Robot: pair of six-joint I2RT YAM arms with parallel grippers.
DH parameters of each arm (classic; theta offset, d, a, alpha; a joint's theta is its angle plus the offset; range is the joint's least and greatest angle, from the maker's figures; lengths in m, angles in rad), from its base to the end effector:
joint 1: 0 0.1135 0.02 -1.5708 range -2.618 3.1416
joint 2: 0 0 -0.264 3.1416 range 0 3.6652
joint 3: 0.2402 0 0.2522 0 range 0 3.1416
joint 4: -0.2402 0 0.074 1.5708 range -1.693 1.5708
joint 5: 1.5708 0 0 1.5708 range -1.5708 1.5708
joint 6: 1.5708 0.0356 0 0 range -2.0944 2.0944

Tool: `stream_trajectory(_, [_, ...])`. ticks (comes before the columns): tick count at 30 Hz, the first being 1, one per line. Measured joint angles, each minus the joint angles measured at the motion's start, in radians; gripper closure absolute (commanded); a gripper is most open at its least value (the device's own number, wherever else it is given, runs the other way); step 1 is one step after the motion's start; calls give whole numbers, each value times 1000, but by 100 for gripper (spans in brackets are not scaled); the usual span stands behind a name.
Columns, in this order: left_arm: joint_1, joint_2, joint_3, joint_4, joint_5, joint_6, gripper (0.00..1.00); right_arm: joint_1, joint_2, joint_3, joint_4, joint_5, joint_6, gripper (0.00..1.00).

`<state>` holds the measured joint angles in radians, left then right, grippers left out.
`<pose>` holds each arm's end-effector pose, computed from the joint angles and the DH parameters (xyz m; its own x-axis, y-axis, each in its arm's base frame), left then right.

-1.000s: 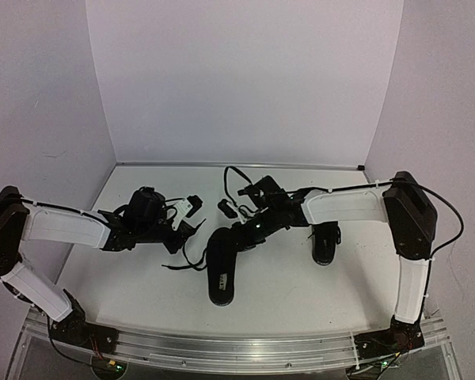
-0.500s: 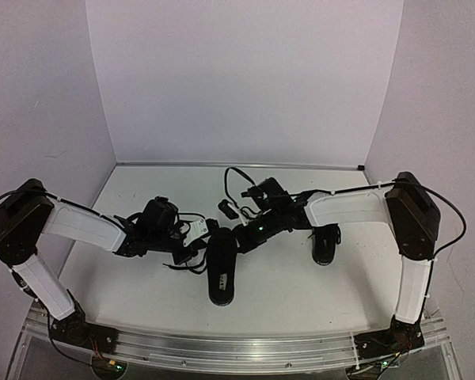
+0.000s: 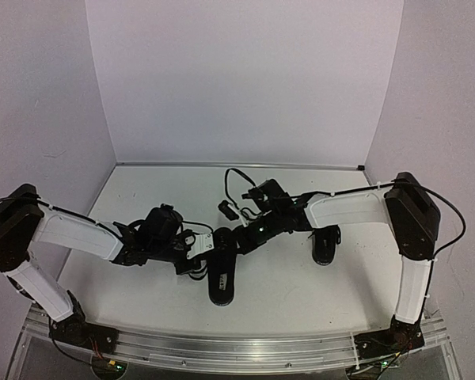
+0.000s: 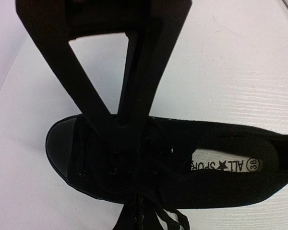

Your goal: Tie the shoes

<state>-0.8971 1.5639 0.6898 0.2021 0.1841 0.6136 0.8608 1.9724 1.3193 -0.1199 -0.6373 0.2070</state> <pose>0.1862 -0.2437 0.1603 0.1763 0.6865 -0.7054 0.9249 0.1297 0.3574 0.2627 0.3381 0.1836 -0.6278 -0.4770 -0.6151 -0.7746 0.3054 0.5537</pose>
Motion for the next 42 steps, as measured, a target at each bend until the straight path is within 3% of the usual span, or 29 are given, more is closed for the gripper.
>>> stream_trajectory(15, [-53, -111, 0, -93, 15, 10, 100, -3, -3, -26, 0, 4, 4, 91])
stream_trajectory(24, [-63, -93, 0, -103, 22, -13, 100, -14, -24, -44, 3, -14, 35, 67])
stream_trajectory(33, [-63, -58, 0, -69, 22, -44, 100, -52, -188, -180, 3, -66, 71, 68])
stream_trajectory(42, [-63, -55, 0, -60, 23, -55, 100, -24, -173, -201, 6, -124, 48, 69])
